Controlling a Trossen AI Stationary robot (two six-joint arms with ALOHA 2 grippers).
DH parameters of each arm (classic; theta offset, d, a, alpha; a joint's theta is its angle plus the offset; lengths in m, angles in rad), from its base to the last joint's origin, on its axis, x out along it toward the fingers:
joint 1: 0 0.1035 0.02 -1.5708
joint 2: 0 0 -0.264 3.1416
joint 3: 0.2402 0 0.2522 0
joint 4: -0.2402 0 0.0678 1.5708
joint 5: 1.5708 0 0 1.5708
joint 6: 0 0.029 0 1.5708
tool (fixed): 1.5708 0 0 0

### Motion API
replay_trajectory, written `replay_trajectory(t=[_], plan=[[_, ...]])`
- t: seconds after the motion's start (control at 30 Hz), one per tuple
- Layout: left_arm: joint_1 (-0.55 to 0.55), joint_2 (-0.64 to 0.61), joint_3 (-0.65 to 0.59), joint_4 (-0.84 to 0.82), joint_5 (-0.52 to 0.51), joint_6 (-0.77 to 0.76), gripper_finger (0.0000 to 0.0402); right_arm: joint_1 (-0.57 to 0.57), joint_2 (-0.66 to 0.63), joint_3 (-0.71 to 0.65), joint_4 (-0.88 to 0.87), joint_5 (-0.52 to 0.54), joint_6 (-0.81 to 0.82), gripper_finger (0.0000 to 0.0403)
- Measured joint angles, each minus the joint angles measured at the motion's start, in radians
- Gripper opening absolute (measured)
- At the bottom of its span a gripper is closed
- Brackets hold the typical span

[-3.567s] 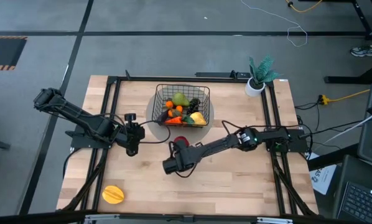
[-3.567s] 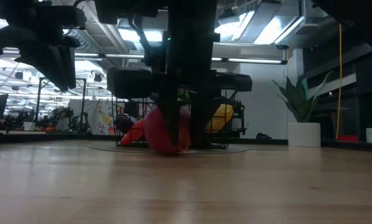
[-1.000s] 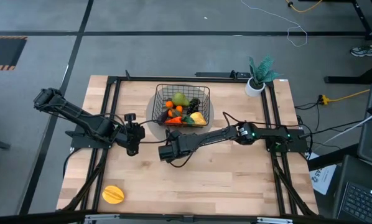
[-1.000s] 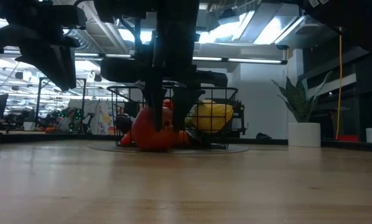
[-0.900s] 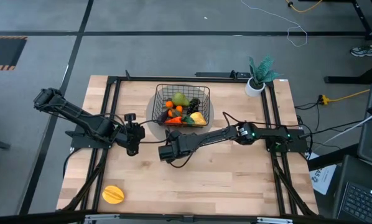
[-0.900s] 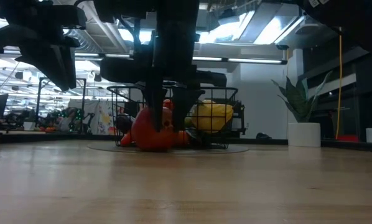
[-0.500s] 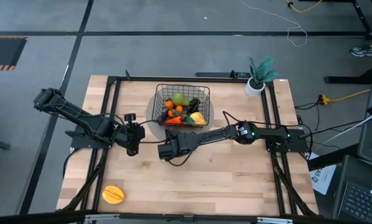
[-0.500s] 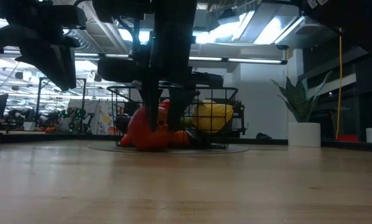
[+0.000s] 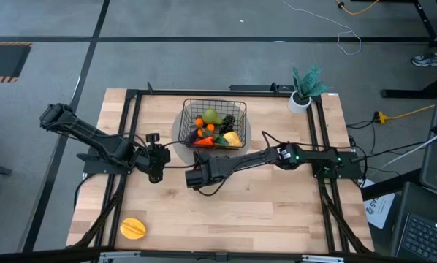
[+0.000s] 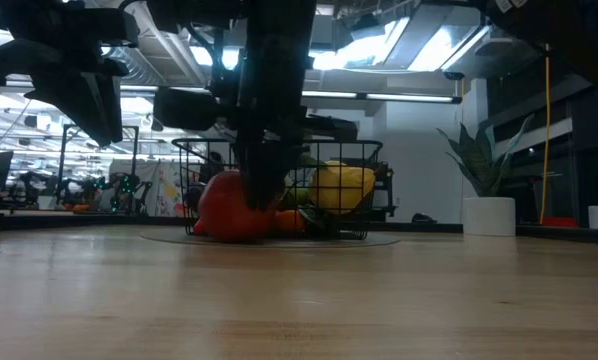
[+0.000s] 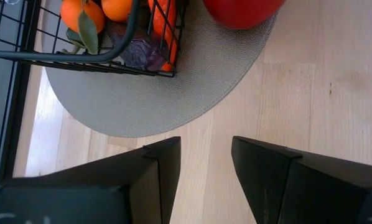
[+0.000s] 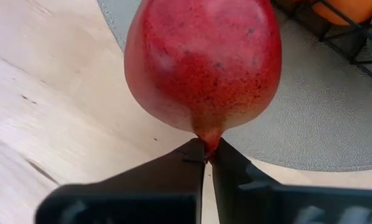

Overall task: Build produce basket
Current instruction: Put the red pomegranate into the black wire basket

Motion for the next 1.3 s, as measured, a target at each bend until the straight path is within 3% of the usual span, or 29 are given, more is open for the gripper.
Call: replay_trajectory(t=[0.3, 0.7, 0.9, 1.1, 1.3], plan=[[-0.001, -0.015, 0.000, -0.011, 0.008, 0.000, 0.0133, 0.030, 0.000, 0.000, 0.000, -0.007, 0.000, 0.0001], [-0.010, -0.250, 0.000, -0.063, 0.007, -0.034, 0.0133, 0.078, 0.000, 0.005, -0.003, -0.010, 0.025, 0.0000], [-0.010, -0.380, 0.000, -0.068, 0.007, -0.056, 0.0133, 0.079, -0.036, 0.006, 0.029, 0.094, 0.002, 0.0000], [-0.009, -0.447, 0.000, -0.069, 0.007, -0.055, 0.0133, 0.079, -0.103, 0.008, 0.104, 0.182, -0.133, 0.0000], [-0.009, -0.460, 0.000, -0.076, 0.007, -0.052, 0.0133, 0.072, -0.169, 0.008, 0.160, 0.375, -0.276, 0.0000]])
